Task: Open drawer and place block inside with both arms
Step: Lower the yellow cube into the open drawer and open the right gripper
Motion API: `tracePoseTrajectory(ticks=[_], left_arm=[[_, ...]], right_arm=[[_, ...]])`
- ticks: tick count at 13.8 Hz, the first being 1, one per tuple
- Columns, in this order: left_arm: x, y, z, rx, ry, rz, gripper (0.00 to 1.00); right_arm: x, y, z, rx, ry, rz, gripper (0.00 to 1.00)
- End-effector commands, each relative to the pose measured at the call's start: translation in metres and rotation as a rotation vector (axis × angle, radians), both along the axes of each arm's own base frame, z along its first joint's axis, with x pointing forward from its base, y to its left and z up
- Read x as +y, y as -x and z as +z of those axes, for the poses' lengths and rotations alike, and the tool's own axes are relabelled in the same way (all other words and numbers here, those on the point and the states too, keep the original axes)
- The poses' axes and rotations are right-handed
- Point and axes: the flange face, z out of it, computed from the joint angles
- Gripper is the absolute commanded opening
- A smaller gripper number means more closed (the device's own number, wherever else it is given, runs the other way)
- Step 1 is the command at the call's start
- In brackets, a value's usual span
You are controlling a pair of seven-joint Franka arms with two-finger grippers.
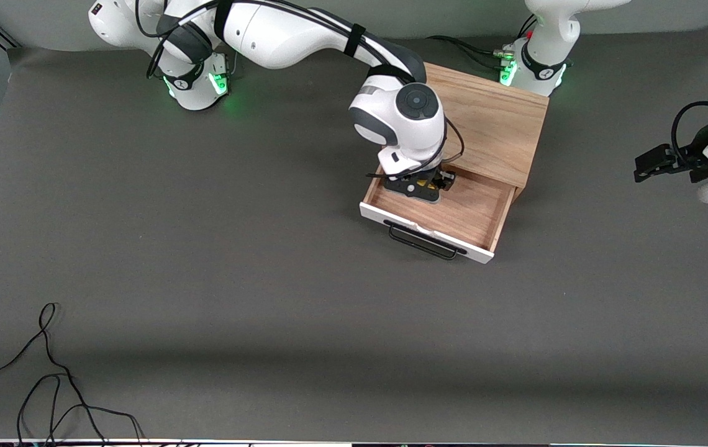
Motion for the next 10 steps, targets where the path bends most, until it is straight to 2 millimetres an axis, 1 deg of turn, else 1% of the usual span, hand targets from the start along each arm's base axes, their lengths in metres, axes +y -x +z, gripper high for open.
tracePoseTrajectory(ticks=[1,2,4,5,6,7,9,10], left_arm=[[-0.022,-0.010,0.006,-0.011,-0.004,-0.049,1.00],[-0.024,-0.011,0.006,-0.011,-0.008,-0.053,1.00],[-0.020,-0.012,0.008,-0.016,-0.007,-0.050,1.00],[-0.021,-0.012,0.009,-0.017,-0.007,-0.053,1.00],[-0.020,-0.013,0.009,-0.020,-0.007,-0.048,1.00],[-0.018,-0.012,0.010,-0.020,-0.007,-0.048,1.00],[-0.016,-0.013,0.014,-0.025,-0.003,-0.054,1.00],[-0.015,-0.013,0.016,-0.029,-0.003,-0.052,1.00]], right_arm=[[0.006,0.001,0.007,-0.034,0.003,-0.025,1.00],[0.006,0.001,0.011,-0.035,0.004,-0.024,1.00],[0.004,-0.001,0.022,-0.041,-0.001,-0.025,1.00],[-0.001,-0.005,0.034,-0.038,0.013,-0.030,1.00],[-0.008,-0.007,0.049,-0.037,0.036,-0.024,1.00],[-0.014,-0.008,0.069,-0.041,0.044,-0.024,1.00],[-0.044,-0.034,0.111,-0.048,0.050,-0.018,1.00],[-0.059,-0.045,0.127,-0.052,0.052,-0.001,1.00]])
